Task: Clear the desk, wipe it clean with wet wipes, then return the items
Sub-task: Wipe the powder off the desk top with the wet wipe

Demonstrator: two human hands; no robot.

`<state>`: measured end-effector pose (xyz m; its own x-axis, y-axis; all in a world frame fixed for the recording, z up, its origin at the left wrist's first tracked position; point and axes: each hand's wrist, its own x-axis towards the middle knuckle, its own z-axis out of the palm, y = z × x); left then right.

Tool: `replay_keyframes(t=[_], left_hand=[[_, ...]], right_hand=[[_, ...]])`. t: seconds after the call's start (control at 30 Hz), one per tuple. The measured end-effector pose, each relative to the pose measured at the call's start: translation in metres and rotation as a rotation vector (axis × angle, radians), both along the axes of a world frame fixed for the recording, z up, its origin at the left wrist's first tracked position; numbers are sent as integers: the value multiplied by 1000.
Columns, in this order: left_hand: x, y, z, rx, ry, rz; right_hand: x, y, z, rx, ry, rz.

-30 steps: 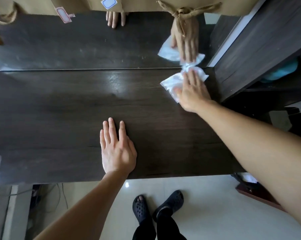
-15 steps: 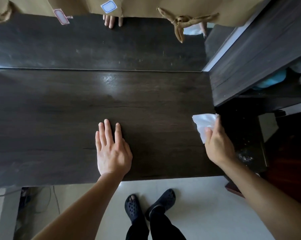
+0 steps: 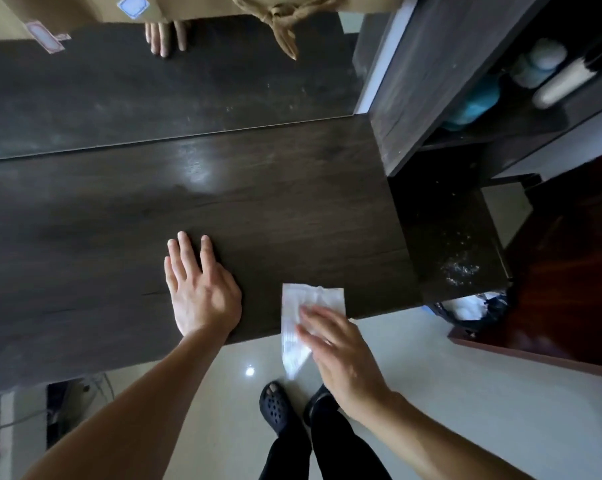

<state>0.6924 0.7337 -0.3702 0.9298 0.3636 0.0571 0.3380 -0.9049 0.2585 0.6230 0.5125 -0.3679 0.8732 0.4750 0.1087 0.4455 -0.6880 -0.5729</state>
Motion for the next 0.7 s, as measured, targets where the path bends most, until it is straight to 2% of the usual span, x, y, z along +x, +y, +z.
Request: replay_keyframes(t=[0.1, 0.23, 0.33, 0.4, 0.47, 0.53, 0.6, 0.63, 0.7], left_hand=[[-1, 1, 0, -12, -18, 3], [-1, 3, 0, -28, -17, 0], [-7, 14, 5, -52, -1, -81], [-20, 32, 6, -19, 31, -164], [-37, 54, 7, 21, 50, -165], [-50, 80, 9, 30, 52, -65], [-58, 101, 11, 11, 50, 51], [-60, 106, 11, 6, 44, 88], [-62, 110, 11, 6, 23, 115]], right_hand=[[16, -24, 11, 52, 94, -96], [43, -68, 20, -33, 67, -393], [47, -44, 21, -124, 44, -489], [35, 2, 15, -83, 108, -435], [21, 56, 11, -32, 108, -280], [16, 88, 15, -21, 78, -99], [37, 82, 16, -33, 24, 31], [53, 71, 16, -64, -26, 27], [98, 40, 12, -197, -126, -111]])
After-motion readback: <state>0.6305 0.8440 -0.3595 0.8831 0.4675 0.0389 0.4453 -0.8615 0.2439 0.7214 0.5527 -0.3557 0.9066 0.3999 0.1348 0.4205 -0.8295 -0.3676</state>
